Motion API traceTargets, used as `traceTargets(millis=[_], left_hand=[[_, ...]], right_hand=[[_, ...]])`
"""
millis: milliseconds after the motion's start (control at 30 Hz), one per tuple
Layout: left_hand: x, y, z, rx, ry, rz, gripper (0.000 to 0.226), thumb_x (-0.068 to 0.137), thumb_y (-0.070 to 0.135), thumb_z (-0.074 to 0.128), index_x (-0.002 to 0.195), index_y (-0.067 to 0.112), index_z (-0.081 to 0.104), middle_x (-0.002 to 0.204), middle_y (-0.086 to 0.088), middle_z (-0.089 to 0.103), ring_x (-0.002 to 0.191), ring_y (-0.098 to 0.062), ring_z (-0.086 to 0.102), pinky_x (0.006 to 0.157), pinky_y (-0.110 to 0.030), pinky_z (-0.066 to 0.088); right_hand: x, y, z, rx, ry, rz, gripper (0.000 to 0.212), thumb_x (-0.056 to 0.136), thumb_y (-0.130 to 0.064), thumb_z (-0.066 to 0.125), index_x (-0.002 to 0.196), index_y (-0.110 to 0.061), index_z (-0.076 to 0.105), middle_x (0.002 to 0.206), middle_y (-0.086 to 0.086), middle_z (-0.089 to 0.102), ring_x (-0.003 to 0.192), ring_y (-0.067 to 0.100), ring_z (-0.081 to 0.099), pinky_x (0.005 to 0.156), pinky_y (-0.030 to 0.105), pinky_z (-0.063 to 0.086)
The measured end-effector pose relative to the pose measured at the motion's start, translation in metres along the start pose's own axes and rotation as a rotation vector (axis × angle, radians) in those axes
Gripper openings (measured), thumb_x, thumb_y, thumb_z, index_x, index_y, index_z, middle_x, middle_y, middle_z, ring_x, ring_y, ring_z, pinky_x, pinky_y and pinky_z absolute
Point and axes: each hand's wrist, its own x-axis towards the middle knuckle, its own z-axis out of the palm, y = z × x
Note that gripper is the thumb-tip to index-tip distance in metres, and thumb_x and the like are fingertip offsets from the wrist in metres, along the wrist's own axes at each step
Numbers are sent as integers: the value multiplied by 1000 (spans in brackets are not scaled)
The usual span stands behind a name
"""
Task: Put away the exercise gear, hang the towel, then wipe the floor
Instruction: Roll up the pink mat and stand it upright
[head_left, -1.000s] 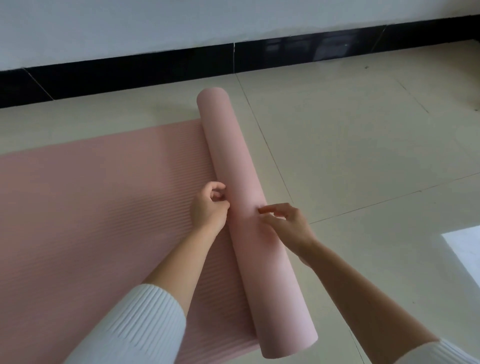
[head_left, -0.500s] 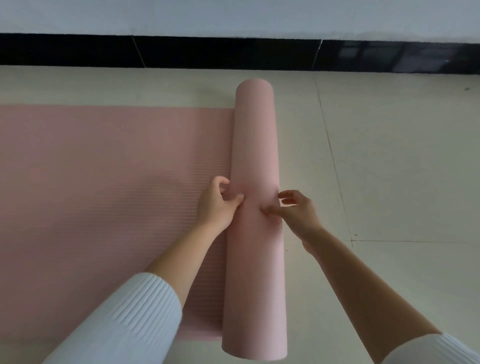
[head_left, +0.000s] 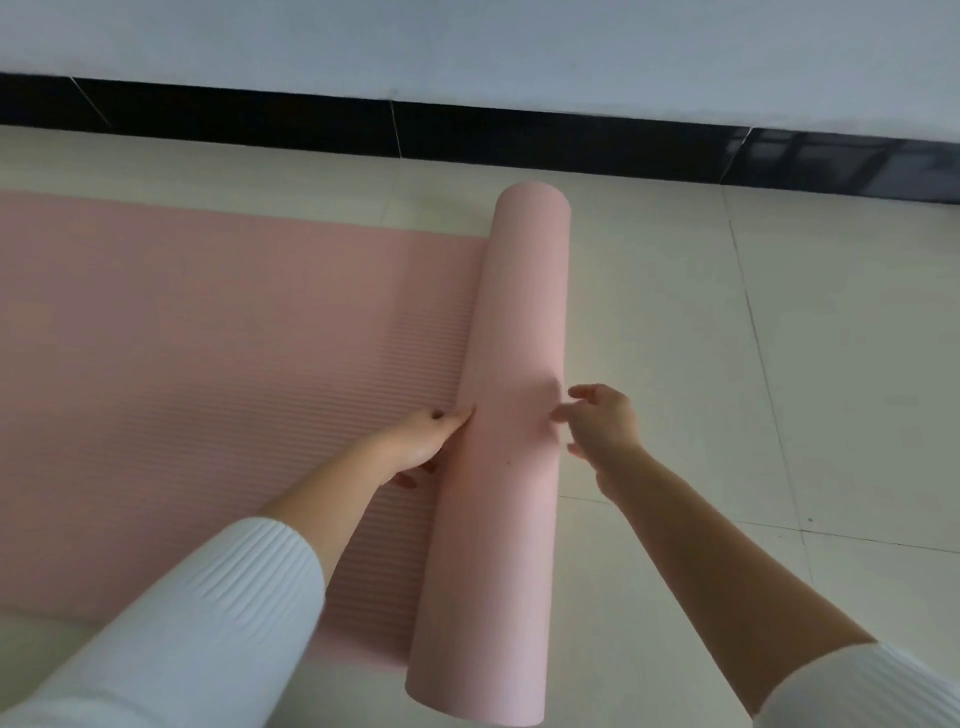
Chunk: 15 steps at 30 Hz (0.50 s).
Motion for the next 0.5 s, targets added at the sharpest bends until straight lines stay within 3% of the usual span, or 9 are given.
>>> traceTargets(millis=[100,167,233,300,367,500], left_hand=[[18,-11,-16,12,254,159,50,85,44,61,125,17,48,118,-5,59,101,-26,61,80,-39,51],[22,-13,-35,-20,382,232,28,81,15,66,108,14,60,96,-6,65,89,-27,65,81,-39,52],[19,-13,-55,-131,398,273,17,76,2,63,85,15,66,76,-3,65,79,-26,67,73,-35,53],[14,-16,-74,-253,342,301,11,78,7,65,74,17,67,74,-4,66,75,-25,66,67,-35,53],[8,-22,-91,-310,219,291,10,81,20,64,75,13,68,79,-5,69,74,-22,65,65,-37,53],[-2,-43,-125,-163,-7,244,16,86,35,57,83,21,65,79,4,60,76,-15,56,66,-29,43]], right_hand=[[-8,1,16,-72,-76,-26,26,89,-11,57,113,-17,65,102,0,65,81,10,57,77,35,53],[-15,-13,30,-23,-166,-40,25,87,-9,58,105,-21,71,101,-4,69,93,10,61,77,29,49],[-21,-28,49,-74,-253,-100,25,86,-5,59,100,-20,73,105,-2,71,104,12,62,86,22,43],[-30,-43,73,-134,-325,-100,25,87,-5,59,103,-17,73,107,0,72,107,12,62,83,18,40],[-34,-52,93,-107,-331,-65,24,87,-7,58,106,-16,71,103,1,74,101,13,65,81,27,43],[-40,-56,124,238,-42,85,29,88,6,52,114,-5,56,101,16,61,87,24,60,77,45,58]])
